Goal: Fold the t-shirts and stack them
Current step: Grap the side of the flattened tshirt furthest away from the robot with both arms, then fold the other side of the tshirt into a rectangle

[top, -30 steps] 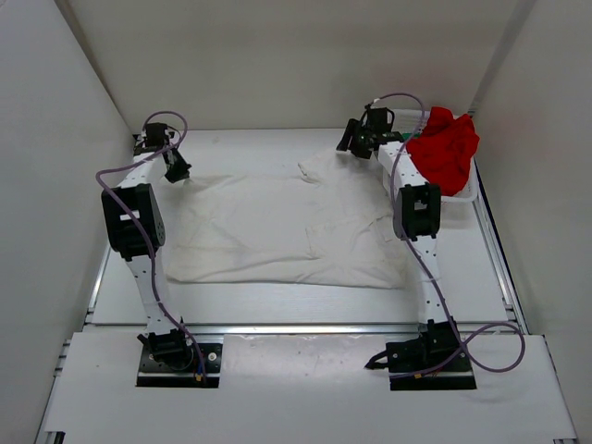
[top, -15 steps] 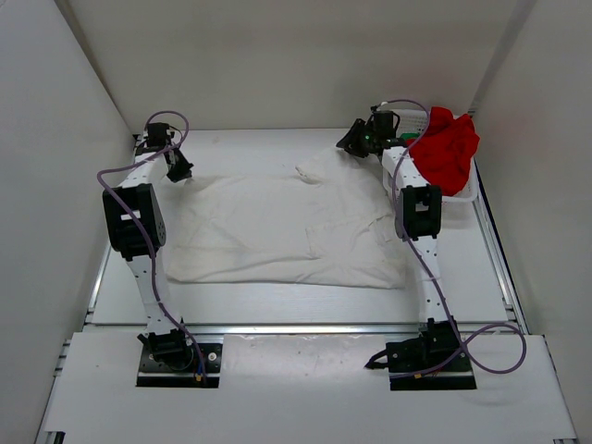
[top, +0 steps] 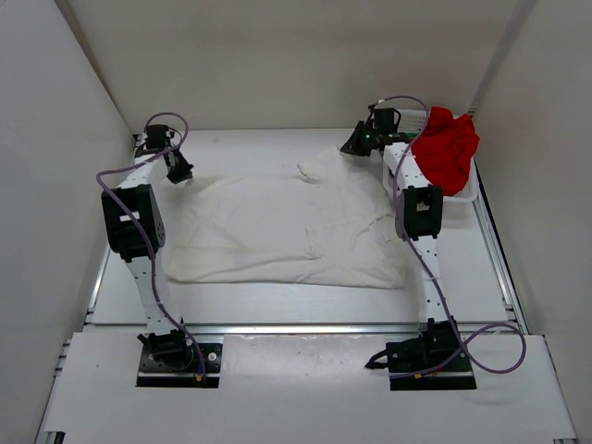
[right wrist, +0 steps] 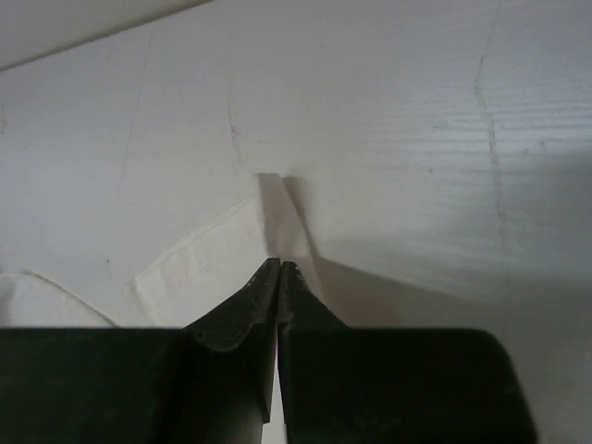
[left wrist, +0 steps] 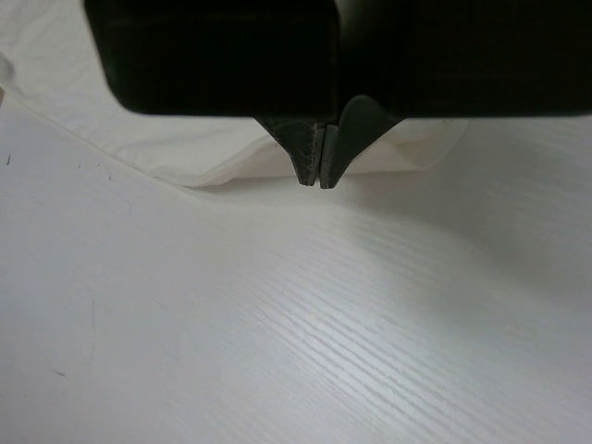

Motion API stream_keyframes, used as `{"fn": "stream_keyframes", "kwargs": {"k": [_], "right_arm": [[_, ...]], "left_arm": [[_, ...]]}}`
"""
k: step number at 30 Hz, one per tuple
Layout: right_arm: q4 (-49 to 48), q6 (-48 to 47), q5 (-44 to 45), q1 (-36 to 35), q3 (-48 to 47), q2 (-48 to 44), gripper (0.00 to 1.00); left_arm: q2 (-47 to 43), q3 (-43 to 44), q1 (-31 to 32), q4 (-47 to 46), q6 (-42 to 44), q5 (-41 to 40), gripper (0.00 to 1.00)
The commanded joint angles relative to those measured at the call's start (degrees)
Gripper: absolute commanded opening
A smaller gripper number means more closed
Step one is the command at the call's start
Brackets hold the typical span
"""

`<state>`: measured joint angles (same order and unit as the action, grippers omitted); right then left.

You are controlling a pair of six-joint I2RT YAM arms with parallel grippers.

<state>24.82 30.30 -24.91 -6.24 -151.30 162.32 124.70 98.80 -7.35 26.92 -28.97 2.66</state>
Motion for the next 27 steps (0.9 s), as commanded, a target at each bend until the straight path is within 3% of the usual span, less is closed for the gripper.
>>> {"fn": "stream_keyframes", "kwargs": {"k": [1,7,14,20,27], "right_arm": [[8.64,-6.38,-1.98,0.0,-1.98,-8.67,0.0],[18.23,-16.4,4.24,-0.97,13.1,-24.73,0.0],[26.77,-19.58,10.48,-2.01,28.75,-40.39,0.0],[18.17,-19.49,13.82,-4.83,56.86,-59.9,0.0],[12.46,-18.88,17.97,-6.07,76.05,-72.57,0.0]], "left_arm": [[-7.1,-2.03,-0.81,-1.69,-0.91,2.0,0.0],[-8.68,-5.11,-2.75,-2.39,-2.41,4.19,0.0],[-15.18,-12.57,-4.33,-3.97,-2.84,6.83,0.0],[-20.1,-22.93,-8.45,-6.16,-2.49,8.67,0.0],[-27.84,-31.65,-10.31,-9.86,-4.78,11.93,0.0]]}}
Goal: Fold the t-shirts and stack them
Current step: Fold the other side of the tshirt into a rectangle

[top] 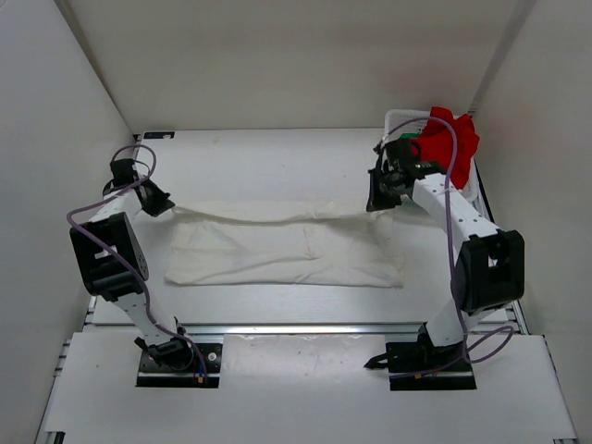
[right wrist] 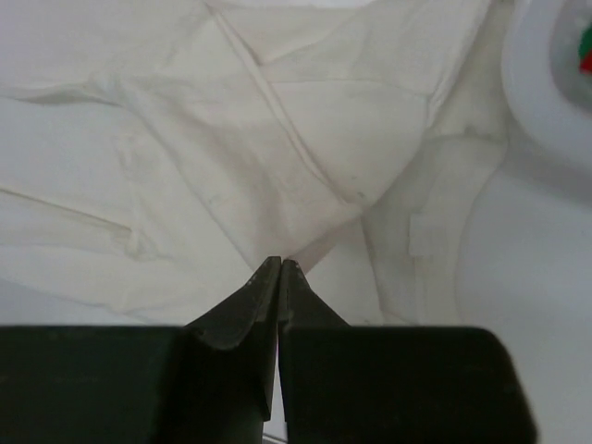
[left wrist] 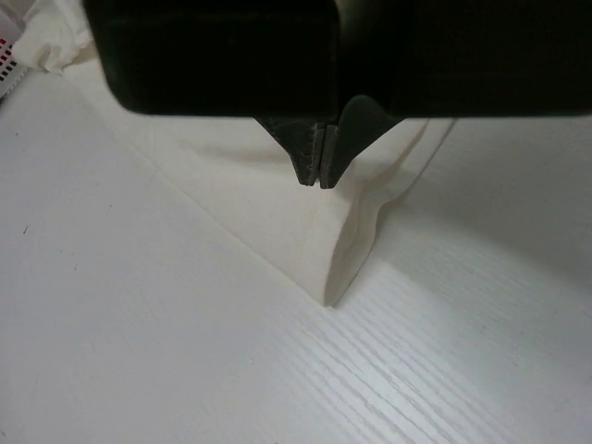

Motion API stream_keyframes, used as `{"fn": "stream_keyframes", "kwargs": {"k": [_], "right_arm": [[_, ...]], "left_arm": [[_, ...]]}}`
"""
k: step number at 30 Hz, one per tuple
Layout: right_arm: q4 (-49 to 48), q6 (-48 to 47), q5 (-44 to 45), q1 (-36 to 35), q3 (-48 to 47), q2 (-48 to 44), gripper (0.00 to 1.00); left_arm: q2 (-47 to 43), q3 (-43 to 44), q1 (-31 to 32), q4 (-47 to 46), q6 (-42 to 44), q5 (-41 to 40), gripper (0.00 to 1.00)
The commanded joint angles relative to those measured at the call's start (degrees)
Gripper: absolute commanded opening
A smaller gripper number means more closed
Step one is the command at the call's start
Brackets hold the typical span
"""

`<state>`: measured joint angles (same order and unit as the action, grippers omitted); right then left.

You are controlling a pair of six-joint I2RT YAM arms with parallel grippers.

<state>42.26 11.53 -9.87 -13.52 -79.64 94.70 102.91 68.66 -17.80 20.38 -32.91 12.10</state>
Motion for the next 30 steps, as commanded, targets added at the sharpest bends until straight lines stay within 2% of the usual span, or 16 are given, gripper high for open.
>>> {"fn": "stream_keyframes", "kwargs": {"k": [1,4,11,18,21,25,26,28,30], "right_arm": [[-7.08,0.24,2.58,1.82,7.97,-7.66,0.0],[-9.91,0.86,2.84,2.61,15.36,-14.43,0.0],[-11.84,1.03,2.14,3.68,24.76,-23.75,0.0],[-12.9,4.11,1.96,2.36,36.9,-28.86,0.0],[-13.78,5.43,1.87,1.92,40.95,-31.14,0.0],[-12.65,5.44,1.78,2.09,42.37,-33.43,0.08],[-12.55,5.09,1.96,2.35,42.02,-33.7,0.15],[-11.59,4.56,2.92,2.97,40.97,-35.19,0.23],[-12.8,4.12,3.62,2.18,38.43,-35.9,0.27]], "left_arm": [[-7.8,-2.56,-0.04,-3.42,-1.02,2.06,0.0],[-12.46,-4.41,-0.39,-3.68,-1.55,1.88,0.0],[-19.84,-11.17,-1.79,-3.68,-0.85,1.44,0.0],[-20.56,-17.93,-2.76,-2.1,0.83,0.56,0.0],[-21.52,-21.19,-4.34,-2.98,0.48,1.26,0.09],[-24.94,-23.31,-6.63,-5.43,-2.59,4.24,0.33],[-25.65,-23.4,-6.81,-5.96,-3.73,4.6,0.43],[-28.11,-24.01,-6.28,-7.36,-5.14,5.3,0.48],[-33.71,-26.11,-4.71,-9.55,-7.34,4.17,0.47]]}}
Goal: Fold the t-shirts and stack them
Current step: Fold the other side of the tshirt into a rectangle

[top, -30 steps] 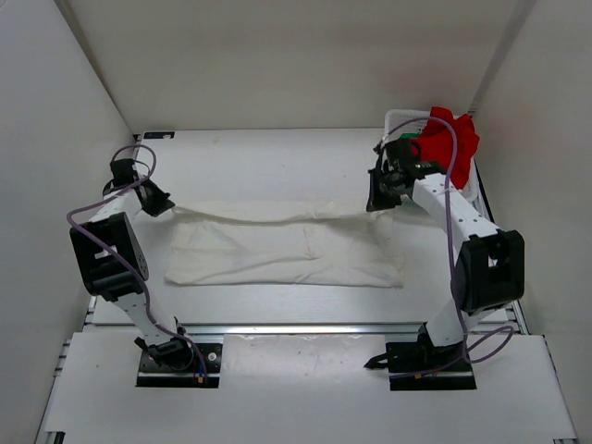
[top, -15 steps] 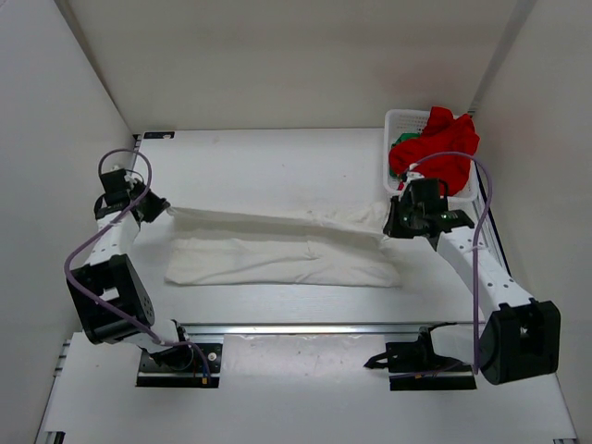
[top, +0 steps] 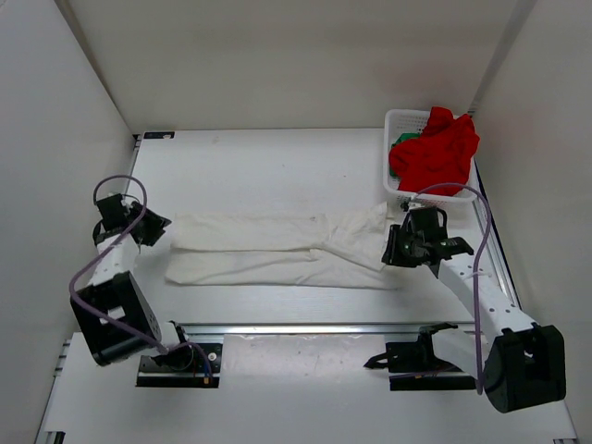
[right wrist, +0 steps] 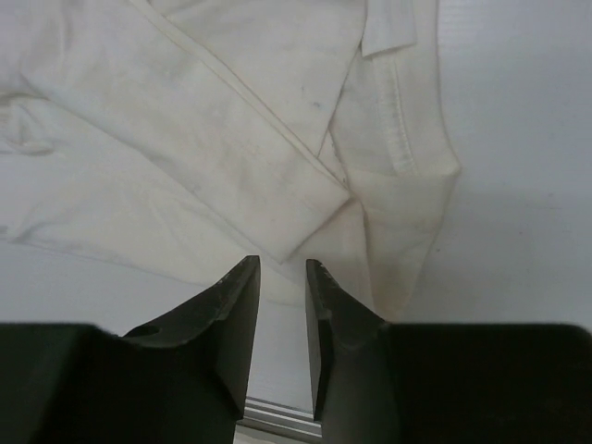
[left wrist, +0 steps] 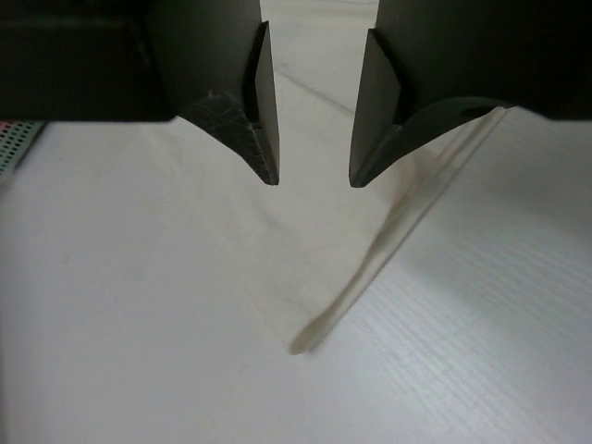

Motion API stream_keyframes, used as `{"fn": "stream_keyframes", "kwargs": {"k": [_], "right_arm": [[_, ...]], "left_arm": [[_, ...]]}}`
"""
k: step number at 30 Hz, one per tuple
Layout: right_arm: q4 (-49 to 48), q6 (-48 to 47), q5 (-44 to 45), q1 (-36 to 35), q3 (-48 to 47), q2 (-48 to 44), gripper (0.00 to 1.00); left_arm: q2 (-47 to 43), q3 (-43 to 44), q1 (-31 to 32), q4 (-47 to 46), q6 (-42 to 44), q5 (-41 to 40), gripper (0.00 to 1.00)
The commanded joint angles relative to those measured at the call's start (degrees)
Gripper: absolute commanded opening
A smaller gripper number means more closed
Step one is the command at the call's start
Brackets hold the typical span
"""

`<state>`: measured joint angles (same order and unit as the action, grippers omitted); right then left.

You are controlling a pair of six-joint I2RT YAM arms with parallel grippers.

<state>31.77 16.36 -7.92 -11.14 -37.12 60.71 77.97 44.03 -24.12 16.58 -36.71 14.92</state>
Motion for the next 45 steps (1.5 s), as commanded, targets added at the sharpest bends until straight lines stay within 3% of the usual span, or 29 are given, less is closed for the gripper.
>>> {"fn": "stream_keyframes", "kwargs": {"k": [1,5,9,11,12,18,27,30,32,36,45], "right_arm": [[-2.67,-0.72,1.51,-1.25,-4.88,-1.39,0.25],[-10.47,1.13,0.02,-5.55,-7.78,7.37,0.0],[-19.27,4.02,-1.38,-9.25,-12.0,16.18,0.0],[-22.09,3.07,-1.48,-11.18,-14.19,21.19,0.14],[-23.58,2.37,-1.92,-11.71,-16.03,24.16,0.27],[-26.49,1.21,-3.15,-12.24,-20.18,34.46,0.38],[-25.62,-0.19,0.54,-14.27,-23.34,39.57,0.4],[-25.89,0.33,-0.43,-14.26,-22.47,39.66,0.3],[-25.62,0.25,-0.69,-14.35,-21.76,38.79,0.15],[-24.47,2.0,0.54,-15.84,-18.61,34.92,0.01],[-15.16,11.22,9.32,-25.5,-11.22,21.13,0.0]], "left_arm": [[-9.59,-2.01,2.75,-7.25,-4.33,1.26,0.45],[-16.61,-6.93,12.83,-11.65,-6.79,-2.07,0.45],[-20.32,-11.77,31.98,-19.01,-9.08,-8.83,0.42],[-23.29,-16.93,37.01,-23.16,-10.66,-9.9,0.43],[-24.61,-20.01,39.3,-27.17,-11.53,-10.69,0.43],[-33.58,-29.59,35.03,-31.94,-14.17,-6.32,0.4],[-27.97,-26.28,35.28,-32.49,-11.9,-2.09,0.41],[-28.58,-26.72,35.11,-32.75,-12.25,-2.35,0.41],[-29.36,-27.41,35.19,-32.75,-12.42,-2.87,0.42],[-28.76,-26.89,35.46,-32.4,-12.25,-2.88,0.41],[-27.88,-26.71,35.02,-32.31,-12.69,-1.99,0.41]]}}
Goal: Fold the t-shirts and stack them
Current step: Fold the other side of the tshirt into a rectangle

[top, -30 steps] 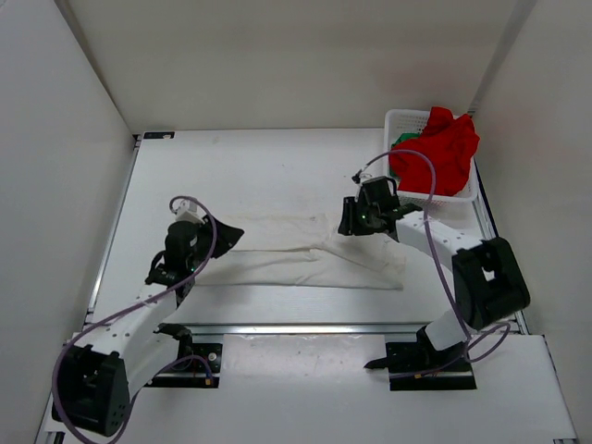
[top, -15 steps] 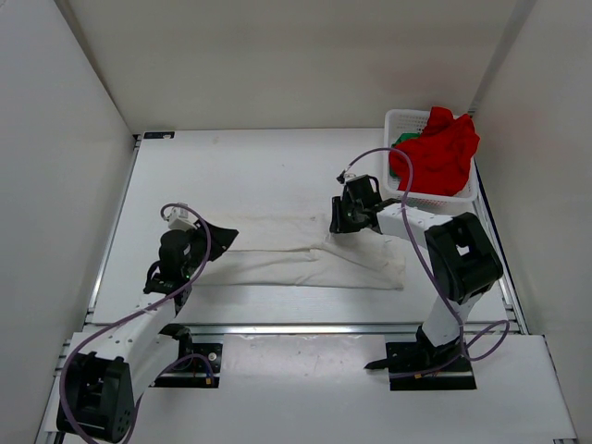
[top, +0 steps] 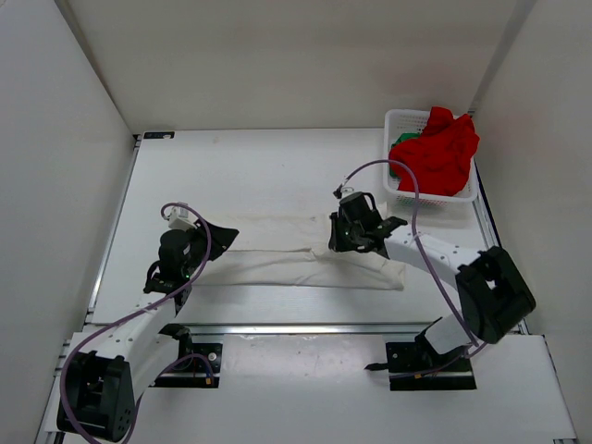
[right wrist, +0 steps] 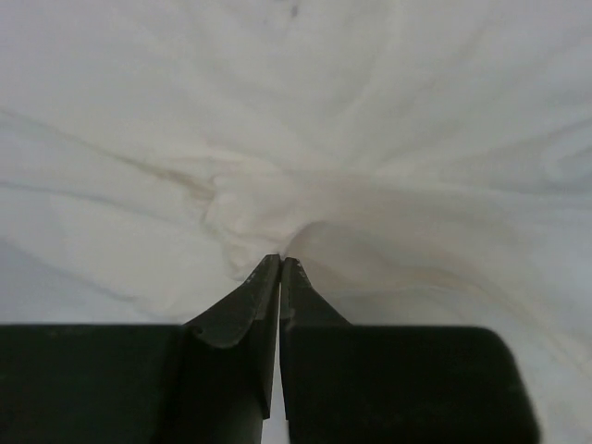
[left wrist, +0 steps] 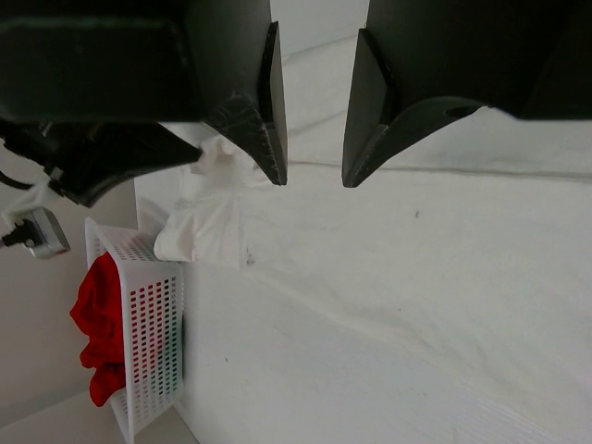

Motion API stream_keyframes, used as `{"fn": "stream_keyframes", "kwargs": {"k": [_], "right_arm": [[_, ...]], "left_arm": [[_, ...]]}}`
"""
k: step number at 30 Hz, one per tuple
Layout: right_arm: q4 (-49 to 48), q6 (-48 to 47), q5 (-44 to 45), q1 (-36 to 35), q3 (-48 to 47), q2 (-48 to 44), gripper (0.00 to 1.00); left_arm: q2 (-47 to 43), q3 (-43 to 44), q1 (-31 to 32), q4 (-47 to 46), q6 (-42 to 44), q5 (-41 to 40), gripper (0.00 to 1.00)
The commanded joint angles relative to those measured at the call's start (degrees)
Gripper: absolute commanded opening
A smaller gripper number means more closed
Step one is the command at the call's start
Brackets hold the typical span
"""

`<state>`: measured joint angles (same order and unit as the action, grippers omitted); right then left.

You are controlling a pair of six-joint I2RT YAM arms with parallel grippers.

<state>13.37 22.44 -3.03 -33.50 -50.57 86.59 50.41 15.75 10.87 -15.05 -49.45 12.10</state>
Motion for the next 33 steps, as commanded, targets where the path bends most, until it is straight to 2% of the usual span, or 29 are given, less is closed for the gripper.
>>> {"fn": "stream_keyframes", "kwargs": {"k": [1,10,12,15,19,22,27,30,33], "right_arm": [[3.68,6.64,5.13,-4.29,3.36,-6.07,0.0],[-0.53,16.84,3.91,-12.55,11.01,-11.53,0.01],[-1.41,18.16,3.55,-13.87,11.63,-12.14,0.06],[-1.5,18.43,1.09,-16.51,11.11,-13.63,0.07],[3.59,15.46,2.23,-17.22,7.34,-17.41,0.18],[8.07,12.02,5.83,-12.57,6.79,-22.41,0.22],[6.59,8.95,1.3,4.12,16.0,-26.99,0.07],[6.33,9.2,1.01,6.25,21.54,-28.22,0.05],[6.15,10.25,2.41,6.16,26.46,-29.54,0.03]], "left_arm": [[-0.05,1.74,0.02,-0.94,0.14,1.08,0.41],[0.74,2.44,-0.41,-0.77,0.14,1.7,0.41],[1.44,2.36,-0.33,-0.59,0.14,1.52,0.41],[1.71,2.71,-0.41,-0.51,-0.12,2.14,0.41],[1.97,2.62,-0.59,-0.51,-0.12,1.79,0.4],[2.32,2.97,-0.5,-0.86,-0.21,2.49,0.42],[3.55,4.55,0.46,0.8,1.11,1.44,0.41],[5.04,6.91,2.04,1.95,2.6,1.79,0.41],[7.67,10.0,6.6,4.94,4.54,1.61,0.4]]}}
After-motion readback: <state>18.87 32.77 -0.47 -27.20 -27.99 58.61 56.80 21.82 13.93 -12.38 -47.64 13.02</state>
